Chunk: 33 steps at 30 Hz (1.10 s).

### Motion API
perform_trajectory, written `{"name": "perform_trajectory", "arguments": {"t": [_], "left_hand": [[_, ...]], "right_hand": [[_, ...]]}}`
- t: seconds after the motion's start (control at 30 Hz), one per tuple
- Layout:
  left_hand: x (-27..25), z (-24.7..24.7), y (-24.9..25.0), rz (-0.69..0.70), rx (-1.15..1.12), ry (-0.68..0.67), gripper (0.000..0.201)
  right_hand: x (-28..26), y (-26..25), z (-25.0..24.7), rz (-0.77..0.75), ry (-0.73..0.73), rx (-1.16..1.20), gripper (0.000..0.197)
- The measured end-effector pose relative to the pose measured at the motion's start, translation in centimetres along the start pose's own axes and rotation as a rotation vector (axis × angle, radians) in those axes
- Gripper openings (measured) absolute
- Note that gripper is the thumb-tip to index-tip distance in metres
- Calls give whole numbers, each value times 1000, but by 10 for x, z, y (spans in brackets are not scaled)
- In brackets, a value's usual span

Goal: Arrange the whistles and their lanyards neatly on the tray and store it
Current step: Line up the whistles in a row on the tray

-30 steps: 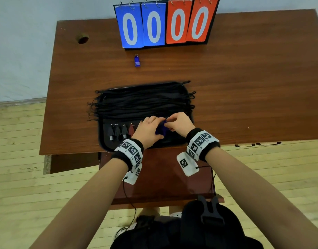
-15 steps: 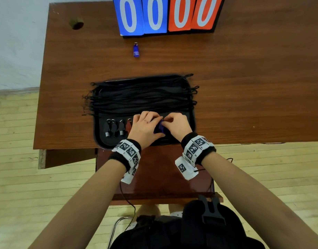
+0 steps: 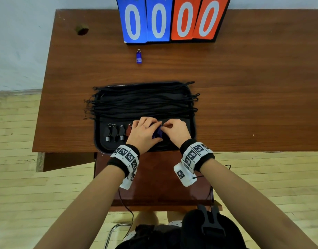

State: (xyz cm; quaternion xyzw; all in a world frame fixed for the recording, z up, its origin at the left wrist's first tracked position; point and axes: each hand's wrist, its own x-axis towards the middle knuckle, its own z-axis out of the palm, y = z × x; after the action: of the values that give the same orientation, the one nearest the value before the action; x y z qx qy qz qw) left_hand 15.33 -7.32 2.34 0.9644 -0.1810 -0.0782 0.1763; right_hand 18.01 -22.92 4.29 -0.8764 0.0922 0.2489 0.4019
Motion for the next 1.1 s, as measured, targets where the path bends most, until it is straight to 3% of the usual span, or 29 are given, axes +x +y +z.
{"name": "perform_trajectory", "arguments": {"t": [0.2,0.47,0.83,1.1], "left_hand": [[-2,-9,-3,-24,-22,-16,62],[21,-47,-17,-163,-42,-3,56],[118,-107,-51,-390,-109,56,48],[181,-115,-95,-562,-442,93,47]], "right_hand": [[-3,0,-6,-9,15,-5,23],[13,-16,-36,-66,53,32,23],[96,-92,-68,-241,51,-42,26],[172,-142,-59,-177,81,-41,32]]}}
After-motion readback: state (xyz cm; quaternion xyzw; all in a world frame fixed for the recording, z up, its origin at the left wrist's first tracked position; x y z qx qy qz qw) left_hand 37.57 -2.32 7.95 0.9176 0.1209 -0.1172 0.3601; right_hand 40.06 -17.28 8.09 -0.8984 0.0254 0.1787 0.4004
